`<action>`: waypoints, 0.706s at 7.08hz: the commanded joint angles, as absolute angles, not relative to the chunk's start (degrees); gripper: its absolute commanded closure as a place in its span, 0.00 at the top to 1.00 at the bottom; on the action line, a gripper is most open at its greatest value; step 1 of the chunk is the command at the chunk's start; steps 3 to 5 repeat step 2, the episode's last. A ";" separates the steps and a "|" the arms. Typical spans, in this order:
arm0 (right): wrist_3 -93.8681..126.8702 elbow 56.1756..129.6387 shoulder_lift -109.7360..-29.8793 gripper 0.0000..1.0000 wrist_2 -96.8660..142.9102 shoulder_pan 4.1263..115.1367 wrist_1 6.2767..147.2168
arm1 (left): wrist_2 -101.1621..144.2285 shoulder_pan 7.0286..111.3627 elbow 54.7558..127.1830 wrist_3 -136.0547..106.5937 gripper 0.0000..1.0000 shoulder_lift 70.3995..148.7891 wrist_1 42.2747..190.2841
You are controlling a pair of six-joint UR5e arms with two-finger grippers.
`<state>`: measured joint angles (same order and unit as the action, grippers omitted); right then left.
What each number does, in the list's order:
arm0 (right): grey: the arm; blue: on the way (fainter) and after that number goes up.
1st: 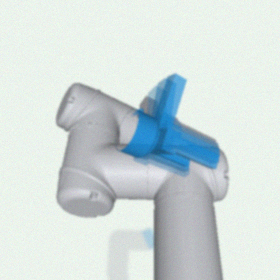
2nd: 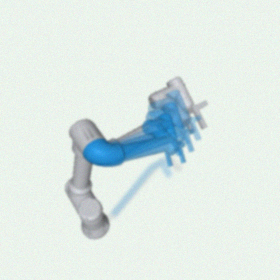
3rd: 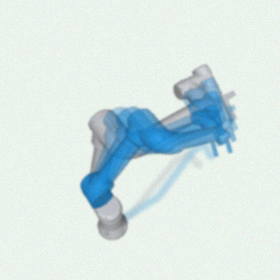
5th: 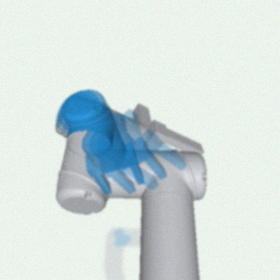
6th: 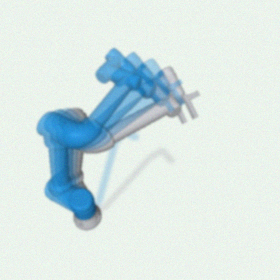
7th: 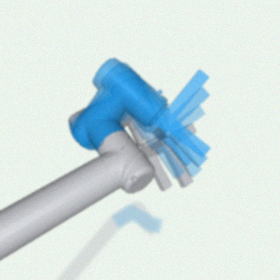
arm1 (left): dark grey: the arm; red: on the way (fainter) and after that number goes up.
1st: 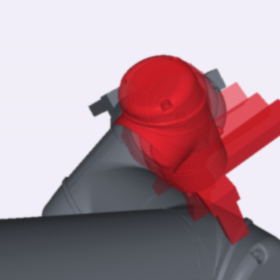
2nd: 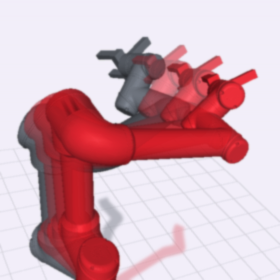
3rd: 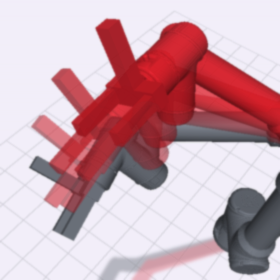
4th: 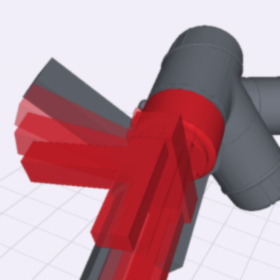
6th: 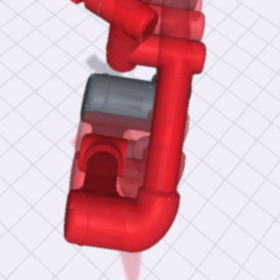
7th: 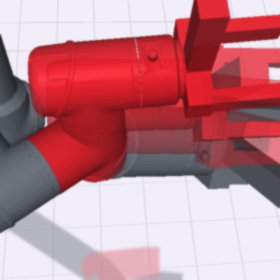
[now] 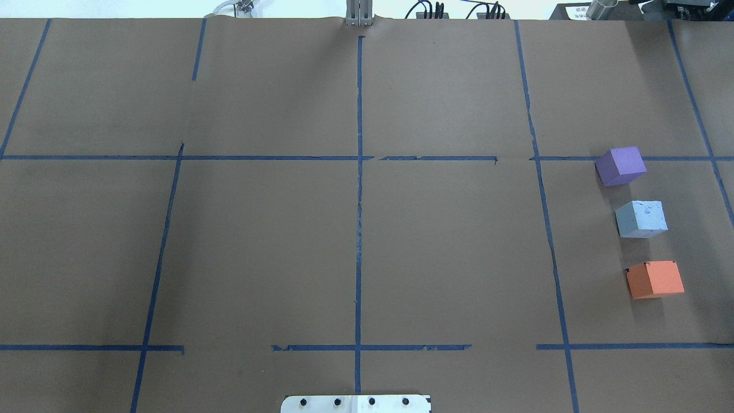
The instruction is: Place blue block between orange and purple blocks
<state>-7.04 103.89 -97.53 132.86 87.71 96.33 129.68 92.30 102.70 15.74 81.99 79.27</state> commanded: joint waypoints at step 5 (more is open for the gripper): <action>-7.38 103.71 -97.56 1.00 132.72 87.71 96.33 | 129.64 92.29 102.66 15.73 1.00 81.65 79.19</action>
